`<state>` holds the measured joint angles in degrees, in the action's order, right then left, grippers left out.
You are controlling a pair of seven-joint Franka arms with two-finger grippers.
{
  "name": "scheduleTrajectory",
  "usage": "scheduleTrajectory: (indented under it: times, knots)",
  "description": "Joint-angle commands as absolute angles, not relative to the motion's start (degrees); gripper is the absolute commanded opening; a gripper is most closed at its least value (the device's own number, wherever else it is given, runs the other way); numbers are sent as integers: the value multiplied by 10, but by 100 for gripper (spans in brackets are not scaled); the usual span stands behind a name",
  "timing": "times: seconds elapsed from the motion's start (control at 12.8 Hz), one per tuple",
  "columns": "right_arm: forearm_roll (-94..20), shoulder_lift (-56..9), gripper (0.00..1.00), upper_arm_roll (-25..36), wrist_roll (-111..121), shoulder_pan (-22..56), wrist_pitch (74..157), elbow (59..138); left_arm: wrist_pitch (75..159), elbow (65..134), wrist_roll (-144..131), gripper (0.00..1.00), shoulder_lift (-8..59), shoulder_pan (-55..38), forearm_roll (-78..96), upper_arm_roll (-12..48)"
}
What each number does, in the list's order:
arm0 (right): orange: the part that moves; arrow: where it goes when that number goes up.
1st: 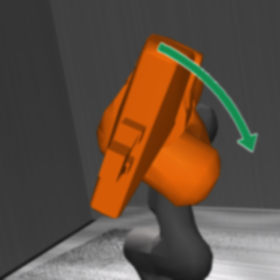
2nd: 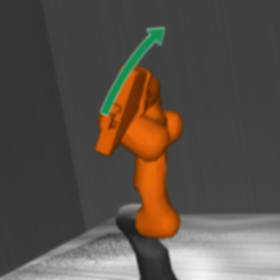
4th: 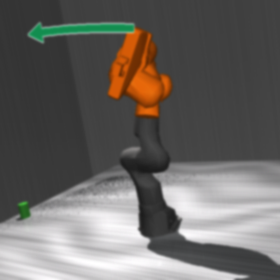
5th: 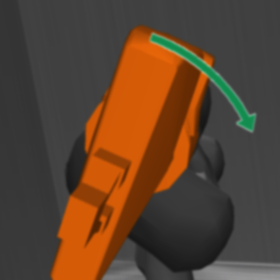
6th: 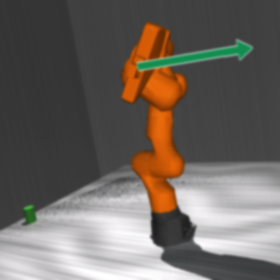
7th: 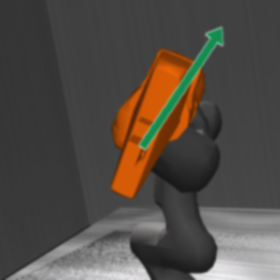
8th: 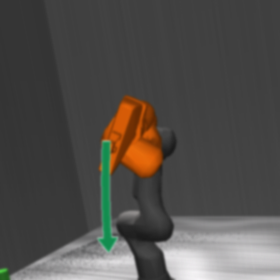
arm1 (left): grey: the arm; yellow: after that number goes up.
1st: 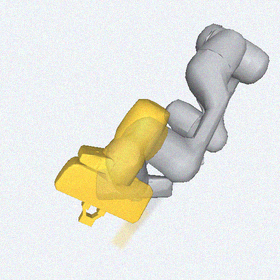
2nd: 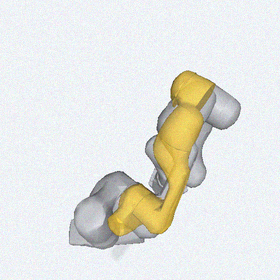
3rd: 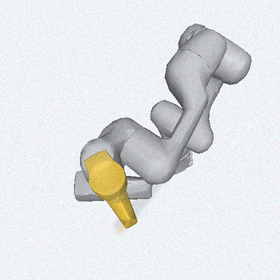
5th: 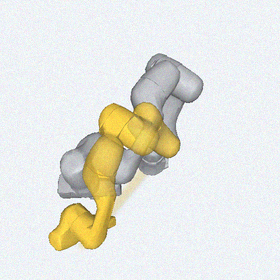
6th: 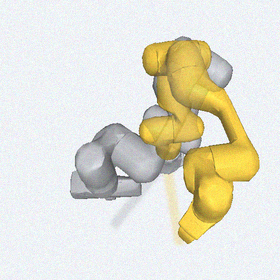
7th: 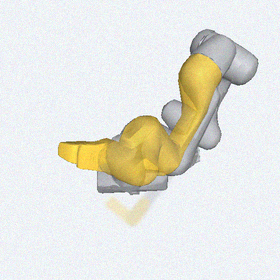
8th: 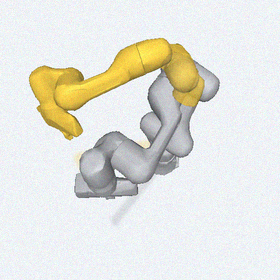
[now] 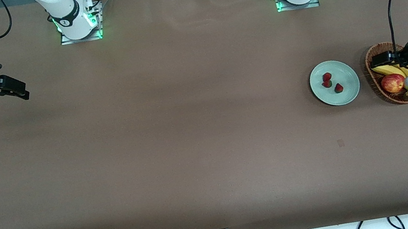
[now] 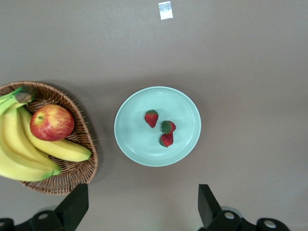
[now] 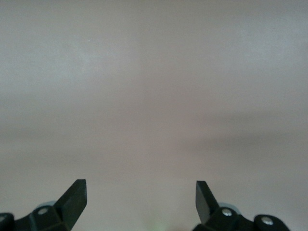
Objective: Collect all strawberries into plate
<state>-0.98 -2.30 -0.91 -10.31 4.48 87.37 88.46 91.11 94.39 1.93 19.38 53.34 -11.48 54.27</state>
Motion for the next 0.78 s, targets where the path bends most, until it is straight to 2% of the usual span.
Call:
scheduleTrajectory:
  times: [0.0, 0.39, 0.71]
  knots:
    - [-2, -27, 100, -14, -103, 40, 872, 873, 903, 954, 82, 100, 67, 418, -31, 392]
    - [-2, -27, 100, -14, -104, 40, 872, 873, 871, 958, 84, 100, -4, 181, 5, 166]
    - [-3, -27, 100, -14, -103, 40, 872, 873, 873, 958, 83, 100, -26, 15, 8, 13]
